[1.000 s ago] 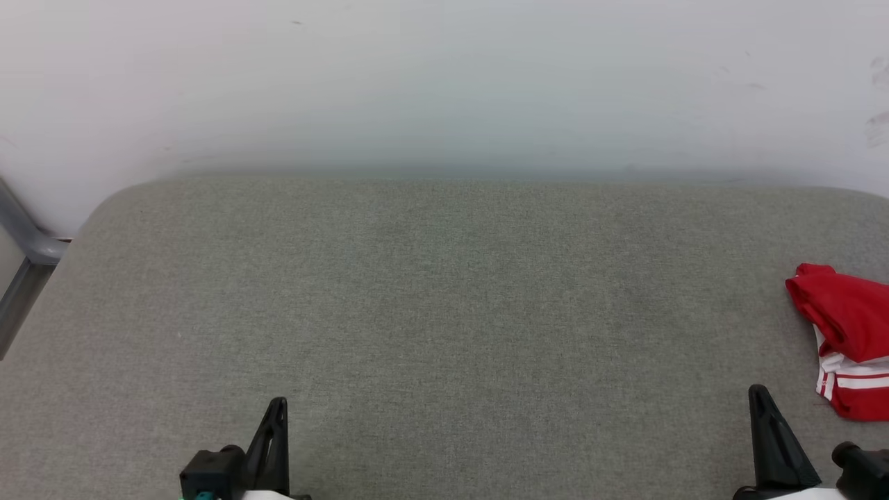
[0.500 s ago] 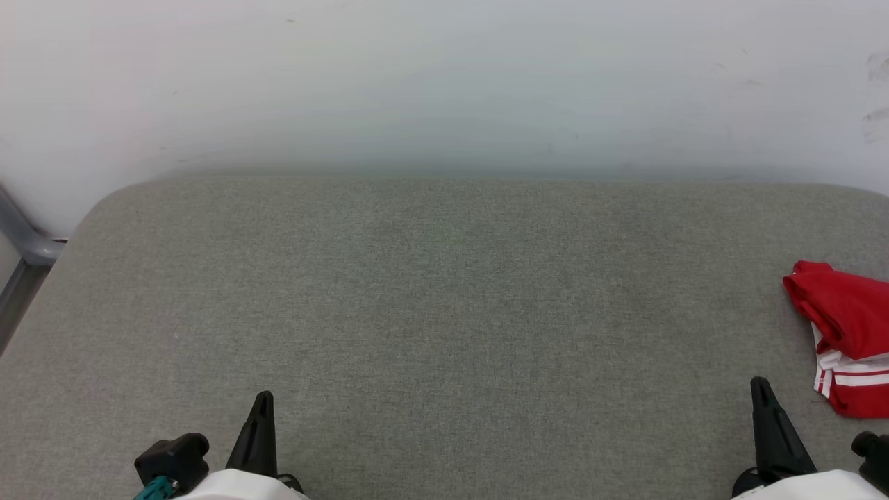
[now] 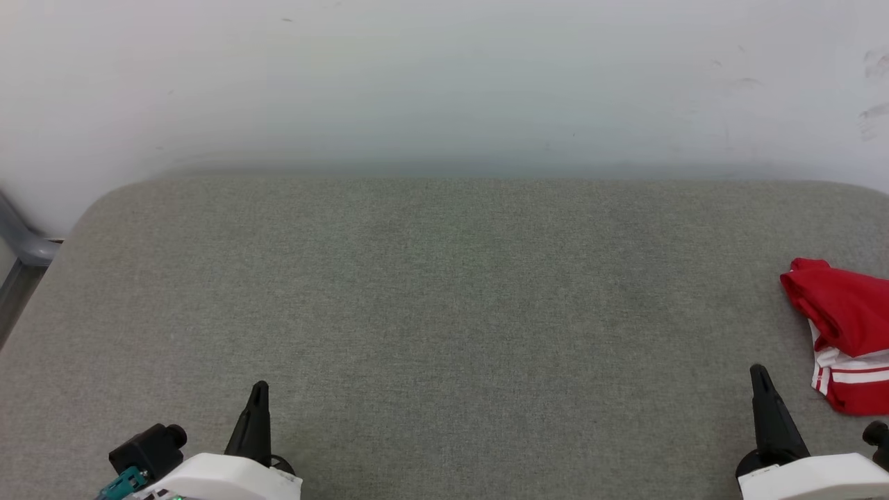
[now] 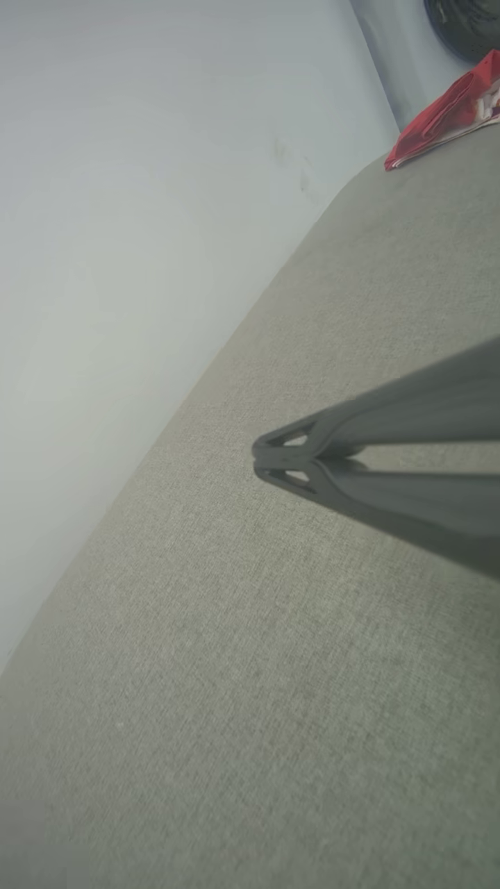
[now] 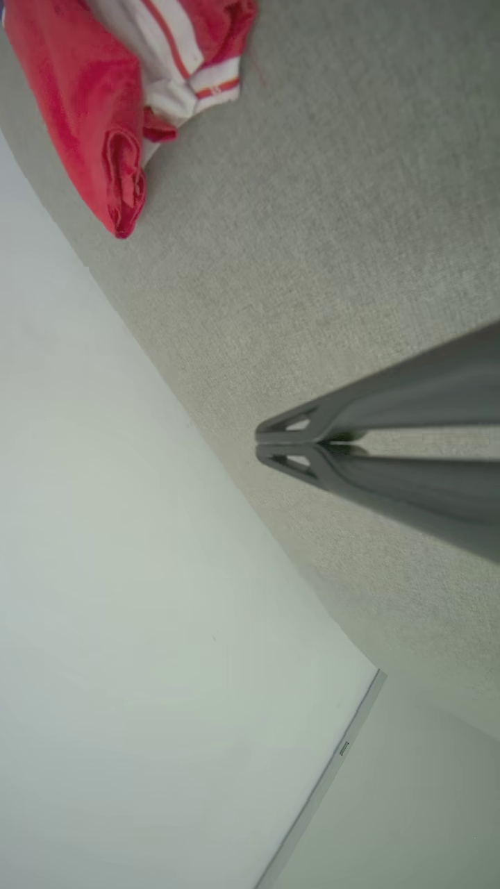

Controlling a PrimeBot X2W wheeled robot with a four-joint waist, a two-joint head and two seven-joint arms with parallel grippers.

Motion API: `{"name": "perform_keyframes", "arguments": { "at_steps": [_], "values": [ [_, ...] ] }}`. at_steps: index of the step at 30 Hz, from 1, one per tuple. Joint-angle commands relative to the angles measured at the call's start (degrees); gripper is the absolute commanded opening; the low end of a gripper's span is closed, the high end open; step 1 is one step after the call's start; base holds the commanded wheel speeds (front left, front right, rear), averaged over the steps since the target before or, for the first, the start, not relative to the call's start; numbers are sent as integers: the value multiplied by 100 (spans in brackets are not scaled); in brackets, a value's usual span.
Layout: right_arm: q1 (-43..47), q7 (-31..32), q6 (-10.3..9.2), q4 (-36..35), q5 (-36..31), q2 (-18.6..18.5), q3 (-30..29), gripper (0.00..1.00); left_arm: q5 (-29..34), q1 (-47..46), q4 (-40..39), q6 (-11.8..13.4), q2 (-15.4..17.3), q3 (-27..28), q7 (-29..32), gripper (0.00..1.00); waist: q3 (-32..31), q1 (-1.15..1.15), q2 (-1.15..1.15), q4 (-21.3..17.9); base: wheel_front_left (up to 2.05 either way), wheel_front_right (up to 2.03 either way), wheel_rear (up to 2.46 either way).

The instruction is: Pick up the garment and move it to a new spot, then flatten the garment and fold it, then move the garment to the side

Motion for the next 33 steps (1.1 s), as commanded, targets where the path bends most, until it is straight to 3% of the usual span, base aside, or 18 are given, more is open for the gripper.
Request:
{"name": "perform_keyframes", "arguments": {
  "at_steps": [1,8,33],
  "values": [
    [-146,26,0,-40,174,-2,-6,0,-169,-141,-51,-25,3,51,36,0,1,0,0,-2,0,0,0],
    [-270,194,-1,46,873,-1,-9,0,-894,-244,9,-102,-11,146,212,0,13,0,0,-22,0,0,0],
    [-562,597,-2,253,2517,2,-15,0,-2608,-496,150,-282,-49,379,632,0,46,0,0,-80,0,0,0]
  ]
}}
